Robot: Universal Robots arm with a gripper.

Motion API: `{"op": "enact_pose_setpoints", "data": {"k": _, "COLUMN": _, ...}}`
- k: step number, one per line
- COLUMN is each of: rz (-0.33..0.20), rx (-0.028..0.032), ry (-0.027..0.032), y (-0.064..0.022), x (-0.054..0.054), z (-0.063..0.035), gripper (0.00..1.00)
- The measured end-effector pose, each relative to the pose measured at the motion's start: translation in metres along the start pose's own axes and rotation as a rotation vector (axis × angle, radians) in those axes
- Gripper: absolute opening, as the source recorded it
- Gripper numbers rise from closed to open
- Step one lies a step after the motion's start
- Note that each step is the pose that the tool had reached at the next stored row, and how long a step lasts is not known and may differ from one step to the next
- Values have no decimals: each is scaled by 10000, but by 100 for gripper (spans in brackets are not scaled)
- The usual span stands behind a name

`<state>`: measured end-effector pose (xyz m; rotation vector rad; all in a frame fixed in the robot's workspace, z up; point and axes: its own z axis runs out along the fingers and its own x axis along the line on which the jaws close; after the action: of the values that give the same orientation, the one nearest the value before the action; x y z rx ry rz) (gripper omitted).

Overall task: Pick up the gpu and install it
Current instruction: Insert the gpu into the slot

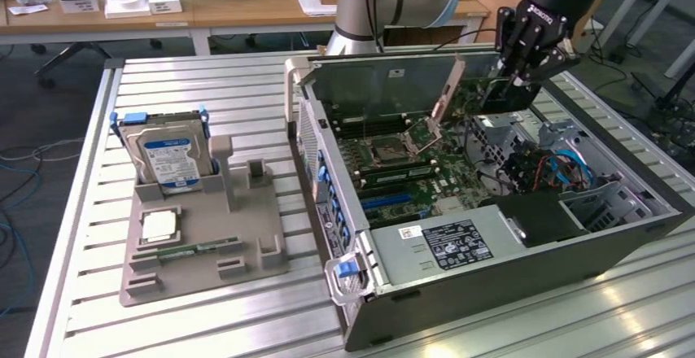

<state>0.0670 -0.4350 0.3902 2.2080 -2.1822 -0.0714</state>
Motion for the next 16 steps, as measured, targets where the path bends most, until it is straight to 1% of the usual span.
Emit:
{"op": "enact_pose_setpoints", "data": {"k": 13, "rz": -11, "rx": 2, "ry": 2, "y": 1, "x": 0, "z": 0, "gripper": 27}}
{"op": "enact_pose_setpoints", "data": {"k": 14, "rz": -10, "rx": 11, "ry": 2, "y": 4, "x": 0, "z": 1, "gripper": 27}}
{"op": "enact_pose_setpoints", "data": {"k": 16, "rz": -12, "rx": 53, "ry": 2, "y": 9, "x": -1, "z": 3, "gripper": 27}}
